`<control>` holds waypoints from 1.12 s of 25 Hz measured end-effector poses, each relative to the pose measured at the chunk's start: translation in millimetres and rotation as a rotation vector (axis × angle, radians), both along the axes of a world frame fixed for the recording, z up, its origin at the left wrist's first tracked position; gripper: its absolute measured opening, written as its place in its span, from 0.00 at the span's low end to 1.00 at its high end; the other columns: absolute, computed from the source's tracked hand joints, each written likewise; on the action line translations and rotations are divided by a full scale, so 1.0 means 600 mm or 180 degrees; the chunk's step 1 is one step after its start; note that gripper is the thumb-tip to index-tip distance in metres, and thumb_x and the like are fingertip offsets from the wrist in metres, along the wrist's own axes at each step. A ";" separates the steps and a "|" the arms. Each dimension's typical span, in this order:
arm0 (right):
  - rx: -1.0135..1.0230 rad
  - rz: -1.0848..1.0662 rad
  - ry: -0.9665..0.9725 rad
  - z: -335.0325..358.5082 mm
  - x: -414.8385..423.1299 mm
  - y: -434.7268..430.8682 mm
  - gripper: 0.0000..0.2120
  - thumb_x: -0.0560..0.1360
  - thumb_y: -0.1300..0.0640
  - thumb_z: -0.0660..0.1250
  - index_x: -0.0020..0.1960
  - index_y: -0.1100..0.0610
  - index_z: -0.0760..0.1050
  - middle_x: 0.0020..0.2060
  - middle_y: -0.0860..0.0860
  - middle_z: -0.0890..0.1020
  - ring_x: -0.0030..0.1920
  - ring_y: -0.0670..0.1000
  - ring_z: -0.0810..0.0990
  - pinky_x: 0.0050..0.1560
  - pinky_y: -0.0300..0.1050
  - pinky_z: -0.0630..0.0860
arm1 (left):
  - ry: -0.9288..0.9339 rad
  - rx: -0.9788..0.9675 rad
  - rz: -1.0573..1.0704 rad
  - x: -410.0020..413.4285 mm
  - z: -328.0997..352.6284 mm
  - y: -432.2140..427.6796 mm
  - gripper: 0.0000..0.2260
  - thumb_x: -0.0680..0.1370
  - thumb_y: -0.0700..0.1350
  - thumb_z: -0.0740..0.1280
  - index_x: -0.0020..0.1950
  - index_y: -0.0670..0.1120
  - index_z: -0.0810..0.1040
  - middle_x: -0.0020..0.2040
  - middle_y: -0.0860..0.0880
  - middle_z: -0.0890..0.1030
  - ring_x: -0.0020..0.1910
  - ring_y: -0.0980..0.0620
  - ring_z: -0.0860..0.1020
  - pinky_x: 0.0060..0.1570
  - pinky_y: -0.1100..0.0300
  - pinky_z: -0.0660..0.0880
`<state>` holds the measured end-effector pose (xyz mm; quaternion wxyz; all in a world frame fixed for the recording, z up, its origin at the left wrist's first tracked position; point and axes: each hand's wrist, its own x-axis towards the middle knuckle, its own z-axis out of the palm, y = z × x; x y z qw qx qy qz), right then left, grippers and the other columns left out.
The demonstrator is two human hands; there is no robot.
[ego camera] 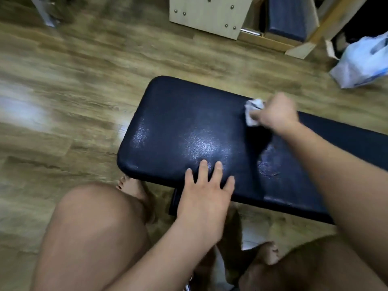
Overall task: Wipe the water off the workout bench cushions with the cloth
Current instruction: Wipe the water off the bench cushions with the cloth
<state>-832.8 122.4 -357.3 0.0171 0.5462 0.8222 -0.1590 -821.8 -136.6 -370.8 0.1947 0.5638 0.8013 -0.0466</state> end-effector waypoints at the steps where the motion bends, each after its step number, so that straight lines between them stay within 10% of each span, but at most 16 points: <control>1: 0.0095 -0.0315 -0.0232 0.004 0.083 0.032 0.25 0.63 0.39 0.70 0.35 0.62 0.71 0.38 0.59 0.77 0.38 0.57 0.76 0.37 0.44 0.67 | 0.0015 -0.0013 -0.0007 0.002 -0.001 -0.003 0.46 0.72 0.52 0.73 0.78 0.52 0.45 0.79 0.43 0.40 0.76 0.35 0.40 0.72 0.36 0.47; 6: 0.0605 -0.1197 -0.0812 0.034 0.270 0.011 0.20 0.68 0.44 0.68 0.43 0.63 0.75 0.45 0.66 0.79 0.45 0.66 0.79 0.48 0.55 0.79 | -0.0082 0.0112 0.0089 0.015 -0.005 -0.020 0.43 0.73 0.51 0.72 0.79 0.52 0.47 0.79 0.44 0.41 0.77 0.36 0.41 0.73 0.36 0.47; 16: 0.0005 0.0763 0.0420 0.008 -0.218 -0.302 0.10 0.72 0.57 0.69 0.53 0.58 0.78 0.54 0.58 0.79 0.55 0.60 0.79 0.48 0.48 0.77 | 0.0074 0.0084 0.0983 -0.048 -0.009 -0.120 0.40 0.76 0.54 0.66 0.78 0.51 0.43 0.79 0.45 0.40 0.76 0.35 0.42 0.72 0.36 0.51; 19: -0.0804 0.1148 0.0775 0.001 -0.280 -0.399 0.07 0.73 0.54 0.70 0.41 0.56 0.74 0.44 0.55 0.78 0.44 0.55 0.81 0.40 0.44 0.77 | 0.0037 -0.0268 0.0871 -0.048 0.004 -0.119 0.35 0.80 0.51 0.58 0.79 0.45 0.41 0.79 0.42 0.41 0.76 0.33 0.39 0.72 0.37 0.47; 28: 0.0547 -0.0114 -0.0365 0.008 0.204 -0.059 0.20 0.67 0.44 0.63 0.32 0.60 0.68 0.29 0.59 0.75 0.40 0.64 0.78 0.35 0.44 0.66 | -0.0006 0.0349 0.1144 -0.025 0.000 -0.073 0.36 0.73 0.53 0.70 0.75 0.48 0.56 0.78 0.41 0.52 0.74 0.30 0.50 0.71 0.36 0.54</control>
